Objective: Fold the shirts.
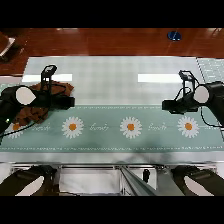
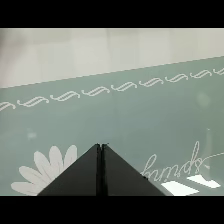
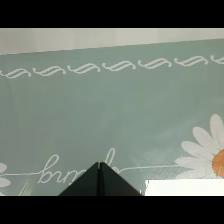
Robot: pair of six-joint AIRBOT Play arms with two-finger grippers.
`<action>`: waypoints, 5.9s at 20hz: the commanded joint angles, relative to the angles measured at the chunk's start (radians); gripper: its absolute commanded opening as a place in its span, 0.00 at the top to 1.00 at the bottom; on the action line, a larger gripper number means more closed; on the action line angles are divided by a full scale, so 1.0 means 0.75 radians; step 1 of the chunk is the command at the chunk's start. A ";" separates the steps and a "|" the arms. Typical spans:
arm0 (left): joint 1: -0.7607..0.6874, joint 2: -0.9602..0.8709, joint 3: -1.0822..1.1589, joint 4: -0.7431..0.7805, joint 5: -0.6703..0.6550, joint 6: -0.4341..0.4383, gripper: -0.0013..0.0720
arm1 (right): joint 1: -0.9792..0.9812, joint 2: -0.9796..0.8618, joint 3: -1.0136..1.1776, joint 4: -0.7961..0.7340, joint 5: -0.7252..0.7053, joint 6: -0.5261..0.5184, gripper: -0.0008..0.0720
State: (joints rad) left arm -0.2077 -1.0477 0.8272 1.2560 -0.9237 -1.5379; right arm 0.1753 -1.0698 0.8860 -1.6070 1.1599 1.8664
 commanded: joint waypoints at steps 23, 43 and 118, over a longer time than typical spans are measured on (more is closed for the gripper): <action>0.124 0.023 0.404 0.593 -0.137 -0.114 0.29 | 0.002 -0.001 -0.001 -0.127 -0.044 -0.011 0.42; 0.714 -0.318 0.125 0.313 0.047 0.107 0.29 | 0.002 -0.001 -0.007 0.020 -0.047 0.017 0.42; 0.153 -0.157 -0.398 -0.994 -0.260 0.504 0.29 | -0.706 0.441 -0.539 0.634 -0.109 -0.414 0.42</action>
State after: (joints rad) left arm 0.0559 -1.1046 0.5602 0.5755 -1.2453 -1.1759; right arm -0.4023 -0.7383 0.5255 -1.2228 1.0969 1.5974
